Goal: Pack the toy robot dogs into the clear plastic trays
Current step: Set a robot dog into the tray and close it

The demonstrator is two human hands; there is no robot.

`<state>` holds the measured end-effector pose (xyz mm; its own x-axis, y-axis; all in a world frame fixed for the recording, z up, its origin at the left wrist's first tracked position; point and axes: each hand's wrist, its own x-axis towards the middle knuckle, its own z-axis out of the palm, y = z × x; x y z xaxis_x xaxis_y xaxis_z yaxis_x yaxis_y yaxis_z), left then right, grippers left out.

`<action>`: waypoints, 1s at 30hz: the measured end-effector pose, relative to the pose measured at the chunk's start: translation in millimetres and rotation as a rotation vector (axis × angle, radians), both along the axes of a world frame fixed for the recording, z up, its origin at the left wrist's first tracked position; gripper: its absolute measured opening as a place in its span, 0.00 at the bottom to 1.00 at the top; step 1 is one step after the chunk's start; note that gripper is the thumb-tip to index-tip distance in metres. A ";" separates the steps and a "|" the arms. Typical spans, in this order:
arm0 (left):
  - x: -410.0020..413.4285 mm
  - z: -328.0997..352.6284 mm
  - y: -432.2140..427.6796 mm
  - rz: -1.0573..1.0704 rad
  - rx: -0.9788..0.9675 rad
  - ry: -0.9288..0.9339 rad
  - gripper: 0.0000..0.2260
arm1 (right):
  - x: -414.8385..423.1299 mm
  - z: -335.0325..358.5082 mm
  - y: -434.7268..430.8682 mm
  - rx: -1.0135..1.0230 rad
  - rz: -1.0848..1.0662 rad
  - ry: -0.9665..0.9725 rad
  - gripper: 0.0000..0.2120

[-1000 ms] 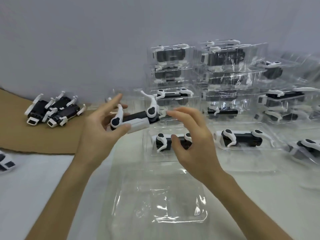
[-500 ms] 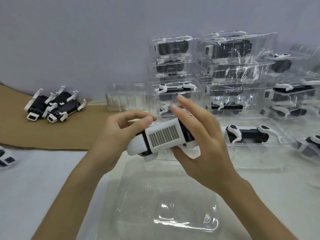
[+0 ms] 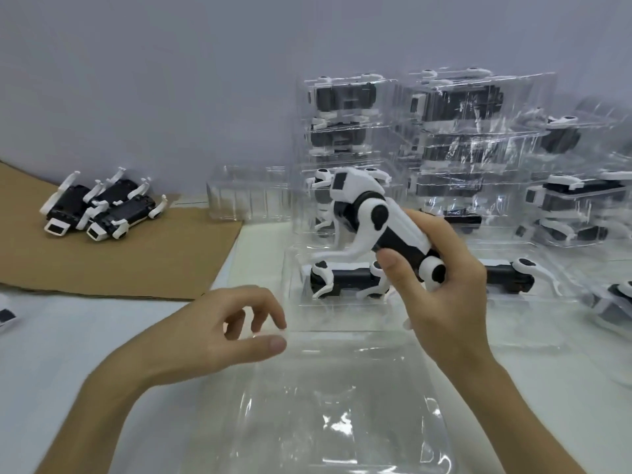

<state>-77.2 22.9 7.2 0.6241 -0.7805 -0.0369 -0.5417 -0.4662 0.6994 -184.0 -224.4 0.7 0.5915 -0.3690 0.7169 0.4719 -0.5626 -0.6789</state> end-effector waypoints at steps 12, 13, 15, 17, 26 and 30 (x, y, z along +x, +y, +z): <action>3.8 2.4 3.0 -0.030 -0.205 -0.031 0.12 | 0.7 5.0 -12.1 0.413 -0.010 -0.010 0.14; 5.6 3.0 4.5 -0.018 -0.316 0.015 0.12 | 0.4 5.7 -13.0 0.414 -0.024 -0.020 0.15; 8.2 3.0 6.4 0.034 -0.546 0.157 0.11 | -0.2 5.5 -15.3 0.430 -0.051 -0.041 0.15; 9.7 1.3 3.0 0.144 -0.716 0.284 0.11 | -0.6 5.5 -16.2 0.463 -0.074 -0.058 0.17; 5.6 -13.0 -20.6 0.571 -0.810 0.385 0.21 | -3.4 6.3 -13.4 0.509 -0.097 -0.178 0.11; 3.9 -15.9 -25.5 0.566 -0.809 0.360 0.24 | -6.9 10.8 -1.6 0.175 -0.030 -0.280 0.15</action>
<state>-73.3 -2.6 -8.7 0.9613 -0.2526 0.1098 -0.0892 0.0916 0.9918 -190.9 -226.0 11.5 0.3674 -0.5151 0.7743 0.6391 -0.4650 -0.6126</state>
